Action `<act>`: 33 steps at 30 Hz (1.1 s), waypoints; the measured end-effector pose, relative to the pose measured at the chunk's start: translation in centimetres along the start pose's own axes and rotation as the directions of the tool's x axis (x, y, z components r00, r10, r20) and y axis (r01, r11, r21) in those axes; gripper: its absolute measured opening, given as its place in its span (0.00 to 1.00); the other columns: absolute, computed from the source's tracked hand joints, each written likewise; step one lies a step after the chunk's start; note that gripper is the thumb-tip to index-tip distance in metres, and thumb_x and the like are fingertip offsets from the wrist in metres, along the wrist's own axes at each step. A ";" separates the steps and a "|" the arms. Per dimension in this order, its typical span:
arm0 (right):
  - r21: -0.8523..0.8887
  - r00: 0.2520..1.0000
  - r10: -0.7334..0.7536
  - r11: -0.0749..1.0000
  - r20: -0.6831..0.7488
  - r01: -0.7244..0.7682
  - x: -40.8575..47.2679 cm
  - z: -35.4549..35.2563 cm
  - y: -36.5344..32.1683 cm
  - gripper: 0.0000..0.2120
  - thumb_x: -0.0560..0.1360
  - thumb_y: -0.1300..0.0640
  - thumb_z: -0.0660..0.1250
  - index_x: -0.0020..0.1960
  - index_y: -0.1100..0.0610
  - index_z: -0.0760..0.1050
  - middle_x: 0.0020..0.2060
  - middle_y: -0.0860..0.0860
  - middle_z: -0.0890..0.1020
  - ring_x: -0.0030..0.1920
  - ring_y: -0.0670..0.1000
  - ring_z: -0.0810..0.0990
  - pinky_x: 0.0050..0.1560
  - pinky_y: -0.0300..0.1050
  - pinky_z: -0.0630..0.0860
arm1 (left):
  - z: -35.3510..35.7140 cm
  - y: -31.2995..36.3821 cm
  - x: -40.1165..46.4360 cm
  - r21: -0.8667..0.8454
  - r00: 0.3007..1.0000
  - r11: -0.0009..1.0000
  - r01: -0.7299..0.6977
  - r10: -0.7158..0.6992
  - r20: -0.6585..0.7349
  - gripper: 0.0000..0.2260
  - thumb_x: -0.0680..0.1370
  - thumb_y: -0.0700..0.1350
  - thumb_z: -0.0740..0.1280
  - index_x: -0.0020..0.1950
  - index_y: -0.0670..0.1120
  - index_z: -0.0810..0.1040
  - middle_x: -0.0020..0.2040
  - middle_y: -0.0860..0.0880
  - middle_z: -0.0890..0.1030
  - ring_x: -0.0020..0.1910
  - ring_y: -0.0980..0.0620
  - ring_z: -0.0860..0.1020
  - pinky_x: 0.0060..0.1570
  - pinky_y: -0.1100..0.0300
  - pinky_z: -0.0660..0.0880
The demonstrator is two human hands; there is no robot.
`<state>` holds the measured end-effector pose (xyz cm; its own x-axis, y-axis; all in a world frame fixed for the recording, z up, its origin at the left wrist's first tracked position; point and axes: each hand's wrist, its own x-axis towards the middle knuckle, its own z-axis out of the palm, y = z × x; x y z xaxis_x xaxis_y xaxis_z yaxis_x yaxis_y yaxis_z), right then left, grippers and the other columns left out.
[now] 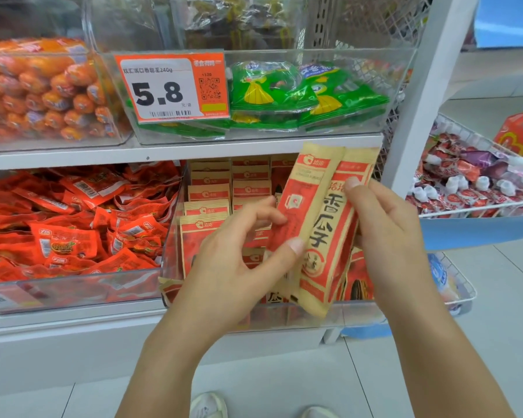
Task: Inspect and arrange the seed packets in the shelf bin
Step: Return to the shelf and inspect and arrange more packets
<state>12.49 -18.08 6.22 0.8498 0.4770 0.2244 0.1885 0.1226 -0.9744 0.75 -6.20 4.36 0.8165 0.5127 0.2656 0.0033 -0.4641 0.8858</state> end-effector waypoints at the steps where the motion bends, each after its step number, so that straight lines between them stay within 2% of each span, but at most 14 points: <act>1: -0.018 0.999 -0.004 1.000 0.038 0.004 -0.2 0.2 0.0 0.18 0.82 0.54 0.60 0.36 0.48 0.80 0.29 0.46 0.80 0.32 0.45 0.78 0.32 0.37 0.74 | 0.1 0.3 0.1 -0.039 0.999 0.999 -0.002 0.001 -0.037 0.11 0.71 0.60 0.68 0.51 0.60 0.77 0.63 0.67 0.75 0.60 0.67 0.76 0.58 0.61 0.74; 4: -0.059 0.983 -0.072 0.995 0.170 0.083 -1.1 1.0 0.3 0.14 0.82 0.53 0.61 0.43 0.48 0.82 0.32 0.46 0.83 0.34 0.45 0.81 0.36 0.39 0.77 | 0.2 0.8 0.3 -0.074 0.979 0.997 0.005 -0.019 -0.201 0.12 0.71 0.60 0.68 0.50 0.57 0.78 0.56 0.64 0.79 0.55 0.63 0.79 0.52 0.61 0.77; 7: -0.138 0.957 -0.136 0.975 0.257 0.176 -1.8 2.3 0.6 0.12 0.79 0.48 0.59 0.49 0.47 0.81 0.38 0.49 0.85 0.41 0.52 0.83 0.45 0.57 0.80 | 0.2 0.9 0.5 -0.009 0.929 0.999 0.041 -0.042 -0.368 0.16 0.67 0.65 0.69 0.46 0.57 0.77 0.48 0.58 0.81 0.48 0.62 0.80 0.48 0.59 0.79; 10: -0.179 0.943 -0.151 0.961 0.296 0.210 -1.9 3.0 0.6 0.15 0.79 0.45 0.57 0.49 0.51 0.80 0.37 0.51 0.83 0.41 0.54 0.82 0.44 0.62 0.78 | 0.0 0.6 0.7 0.054 0.886 0.997 0.059 -0.027 -0.462 0.15 0.69 0.65 0.68 0.44 0.55 0.75 0.44 0.57 0.80 0.44 0.62 0.80 0.46 0.55 0.79; 12: -0.191 0.938 -0.161 0.955 0.307 0.227 -1.9 3.0 0.6 0.20 0.77 0.42 0.56 0.47 0.56 0.78 0.34 0.53 0.81 0.38 0.56 0.80 0.41 0.62 0.77 | -0.1 0.4 0.6 0.071 0.896 0.996 0.046 -0.010 -0.444 0.12 0.72 0.62 0.66 0.45 0.55 0.75 0.43 0.57 0.80 0.43 0.59 0.80 0.45 0.54 0.78; 15: -0.184 0.934 -0.153 0.958 0.323 0.220 -1.9 3.0 0.6 0.21 0.77 0.43 0.57 0.44 0.60 0.77 0.34 0.57 0.80 0.38 0.59 0.79 0.40 0.62 0.76 | -0.2 0.2 0.5 0.085 0.925 0.996 0.013 0.020 -0.380 0.05 0.78 0.53 0.63 0.45 0.54 0.74 0.41 0.56 0.79 0.40 0.59 0.78 0.39 0.63 0.73; 17: -0.188 0.933 -0.138 0.960 0.333 0.209 -2.0 3.0 0.5 0.21 0.78 0.44 0.57 0.42 0.61 0.75 0.33 0.57 0.79 0.37 0.59 0.78 0.40 0.62 0.75 | -0.2 0.2 0.4 0.090 0.934 0.996 0.014 0.019 -0.358 0.06 0.79 0.52 0.60 0.45 0.54 0.74 0.38 0.57 0.77 0.38 0.59 0.75 0.37 0.67 0.67; 21: -0.191 0.928 -0.128 0.960 0.350 0.204 -2.1 3.3 0.4 0.19 0.78 0.45 0.57 0.40 0.59 0.75 0.32 0.55 0.79 0.36 0.57 0.77 0.39 0.59 0.75 | -0.4 0.1 0.4 0.065 0.937 0.998 0.014 0.010 -0.349 0.07 0.78 0.51 0.57 0.44 0.53 0.73 0.37 0.58 0.75 0.38 0.59 0.73 0.38 0.63 0.66; 25: -0.174 0.929 -0.109 0.968 0.353 0.179 -2.2 3.4 0.3 0.19 0.78 0.45 0.57 0.42 0.59 0.76 0.33 0.56 0.80 0.37 0.58 0.78 0.40 0.59 0.75 | -0.7 0.0 0.3 0.042 0.948 0.999 -0.008 0.021 -0.318 0.08 0.79 0.53 0.59 0.45 0.53 0.74 0.39 0.57 0.77 0.40 0.58 0.75 0.40 0.60 0.69; 27: -0.155 0.944 -0.091 0.977 0.319 0.146 -2.0 3.3 0.4 0.17 0.78 0.46 0.58 0.43 0.56 0.78 0.33 0.54 0.81 0.36 0.55 0.80 0.39 0.55 0.76 | -0.9 -0.1 0.3 0.019 0.960 1.000 -0.004 0.009 -0.281 0.09 0.80 0.55 0.60 0.47 0.53 0.76 0.43 0.56 0.80 0.43 0.57 0.78 0.42 0.60 0.72; 30: -0.076 0.981 -0.080 0.993 0.177 0.094 -1.6 3.0 0.6 0.14 0.79 0.50 0.60 0.42 0.57 0.79 0.30 0.50 0.81 0.32 0.48 0.77 0.33 0.43 0.72 | -1.2 0.2 0.2 -0.038 0.983 0.999 0.019 -0.025 -0.180 0.06 0.81 0.53 0.62 0.51 0.55 0.77 0.49 0.55 0.82 0.48 0.59 0.80 0.45 0.61 0.74; 32: -0.050 0.992 -0.093 0.994 0.081 0.097 -1.3 2.7 0.7 0.14 0.79 0.51 0.60 0.41 0.57 0.77 0.29 0.50 0.79 0.32 0.47 0.75 0.32 0.42 0.70 | -1.2 0.6 0.0 -0.103 0.995 0.993 0.063 -0.071 -0.073 0.08 0.77 0.58 0.65 0.52 0.57 0.77 0.52 0.57 0.82 0.51 0.60 0.81 0.46 0.59 0.77; 33: -0.058 0.994 -0.099 0.993 0.050 0.102 -1.2 2.6 0.6 0.15 0.79 0.50 0.60 0.40 0.57 0.76 0.29 0.49 0.78 0.32 0.46 0.74 0.32 0.42 0.70 | -1.1 0.8 -0.1 -0.104 0.995 0.990 0.091 -0.095 -0.035 0.12 0.72 0.62 0.67 0.51 0.58 0.76 0.52 0.60 0.82 0.51 0.61 0.80 0.45 0.59 0.78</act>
<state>10.29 -16.33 5.39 0.8010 0.5056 0.3206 0.3029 0.1198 -0.9455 0.09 -5.82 5.45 0.7915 0.5796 0.1938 0.0172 -0.3381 0.9410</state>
